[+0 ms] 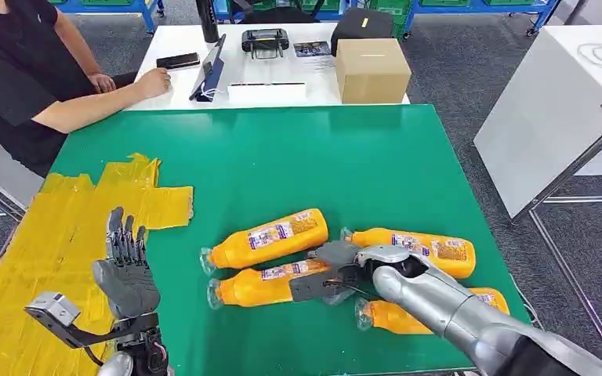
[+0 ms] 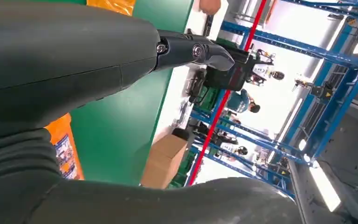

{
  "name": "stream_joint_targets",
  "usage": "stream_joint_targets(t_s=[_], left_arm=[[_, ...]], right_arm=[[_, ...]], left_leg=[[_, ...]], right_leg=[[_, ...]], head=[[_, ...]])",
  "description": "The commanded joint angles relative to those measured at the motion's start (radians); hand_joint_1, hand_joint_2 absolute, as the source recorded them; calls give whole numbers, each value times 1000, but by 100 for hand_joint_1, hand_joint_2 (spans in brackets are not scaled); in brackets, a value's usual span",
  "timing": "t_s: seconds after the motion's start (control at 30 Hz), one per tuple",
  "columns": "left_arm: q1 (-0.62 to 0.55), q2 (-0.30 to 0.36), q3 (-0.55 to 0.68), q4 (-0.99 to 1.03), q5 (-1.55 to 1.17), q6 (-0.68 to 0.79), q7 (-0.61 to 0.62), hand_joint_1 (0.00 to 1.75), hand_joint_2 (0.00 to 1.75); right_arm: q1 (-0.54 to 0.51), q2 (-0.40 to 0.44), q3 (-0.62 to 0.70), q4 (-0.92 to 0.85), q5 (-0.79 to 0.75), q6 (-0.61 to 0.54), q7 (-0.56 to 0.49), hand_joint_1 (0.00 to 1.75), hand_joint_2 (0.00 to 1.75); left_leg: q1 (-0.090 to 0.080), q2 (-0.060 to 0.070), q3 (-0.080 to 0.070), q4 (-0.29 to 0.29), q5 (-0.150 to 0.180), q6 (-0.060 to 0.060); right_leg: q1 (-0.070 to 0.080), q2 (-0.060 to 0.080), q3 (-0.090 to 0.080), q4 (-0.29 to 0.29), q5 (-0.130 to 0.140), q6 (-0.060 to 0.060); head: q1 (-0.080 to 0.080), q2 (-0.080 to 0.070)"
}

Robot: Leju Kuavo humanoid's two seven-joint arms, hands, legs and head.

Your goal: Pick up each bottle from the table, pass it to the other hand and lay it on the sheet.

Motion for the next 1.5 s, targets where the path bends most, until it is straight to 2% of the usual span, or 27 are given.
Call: stream_joint_targets(t_s=[0.03, 0.17, 0.2, 0.23, 0.27, 0.3, 0.33, 0.37, 0.47, 0.53, 0.67, 0.77, 0.9, 1.0, 1.33, 1.43, 1.5], left_arm=[[-43, 49, -36, 63, 16, 13, 6, 0, 0], [-45, 54, -38, 66, 21, 22, 3, 0, 0], [-34, 48, -19, 50, 25, 45, -18, 0, 0], [-19, 51, -7, 28, 29, 50, -21, 0, 0], [3, 47, 19, -3, 38, 60, -27, 0, 0], [20, 39, 44, -28, 44, 73, -35, 0, 0], [36, 31, 66, -52, 46, 85, -42, 0, 0], [59, 3, 121, -89, 63, 125, -77, 0, 0], [98, -16, 226, -162, 125, 165, -112, 0, 0], [98, -16, 289, -183, 155, 181, -120, 0, 0], [62, -12, 353, -150, 158, 180, -117, 0, 0], [56, -16, 353, -131, 149, 173, -116, 0, 0], [63, -16, 328, -129, 148, 176, -116, 0, 0], [66, -16, 323, -131, 147, 179, -116, 0, 0], [66, -16, 323, -131, 147, 179, -116, 0, 0], [72, -16, 316, -137, 136, 178, -113, 0, 0], [84, -10, 289, -134, 99, 115, -78, 0, 0]], right_arm=[[-52, -18, 156, 81, -78, 3, 9, 175, 175], [-43, -9, 162, 97, -122, -41, 15, 175, 175], [24, 10, 64, 97, -172, -187, 18, 175, 175], [58, 19, 41, 89, -170, -244, 12, 175, 175], [111, 24, -7, 50, -165, -331, -5, 175, 175], [165, 24, -56, -6, -164, -394, -17, 175, 175], [226, 24, -113, -80, -154, -450, -29, 175, 175], [343, 39, -232, -218, -173, -521, -102, 175, 175], [468, 32, -308, -445, -96, -526, -41, 175, 175], [473, 30, -330, -463, -83, -492, -22, 175, 175], [471, 46, -354, -420, -76, -470, -62, 175, 175], [469, 53, -358, -415, -73, -467, -68, 175, 175], [481, 48, -363, -431, -68, -468, -73, 175, 175], [490, 47, -367, -443, -65, -471, -76, 175, 175], [490, 47, -367, -443, -65, -471, -76, 175, 175], [518, 66, -389, -471, -45, -492, -94, 175, 175], [565, 96, -418, -526, -18, -533, -125, 175, 175]], left_leg=[[0, -1, -1, -1, 1, -1], [0, -2, -1, -1, 1, -1], [1, -3, -3, -1, 2, -1], [1, -2, -1, -1, 1, -1], [2, -3, -6, -2, 3, -1], [2, -2, 1, -2, 1, -1], [2, -2, 1, -4, 1, -1], [3, -1, 0, -4, 1, -2], [3, -2, -3, -2, -1, -2], [3, -2, -6, 0, -2, -2], [2, 0, -12, 0, -1, -1], [3, -6, -14, 0, 0, -1], [2, -3, -15, 0, 0, -2], [1, -7, -15, 0, 1, -1], [1, -5, -15, 0, 0, -1], [1, -5, -15, 0, 0, -1], [1, -6, -15, 0, 0, -1]], right_leg=[[0, -1, 0, -1, 1, -1], [0, -1, -1, -1, 1, -1], [1, -2, -2, -2, 2, -1], [1, -2, -1, -2, 1, -1], [2, -2, -4, -3, 3, -2], [2, -1, 3, -4, 1, -1], [2, -1, 3, -5, 2, -2], [3, -1, 1, -5, 2, -2], [4, -1, -1, -3, 0, -3], [3, -1, -4, -1, -1, -2], [3, 2, -12, 1, 0, -2], [3, -4, -12, 0, -1, -2], [2, -1, -14, 2, 0, -2], [1, -5, -13, 1, -1, -2], [1, -3, -13, 1, -1, -2], [1, -4, -13, 1, -1, -1], [1, -4, -13, 1, -1, -2]], head=[[0, 0], [0, 0], [0, 0], [0, 0], [0, 0], [0, 0], [0, 0], [1, 0], [0, 0], [1, 0], [0, 0], [0, 0], [0, 0], [0, 0], [0, 0], [0, 0], [0, 0]])
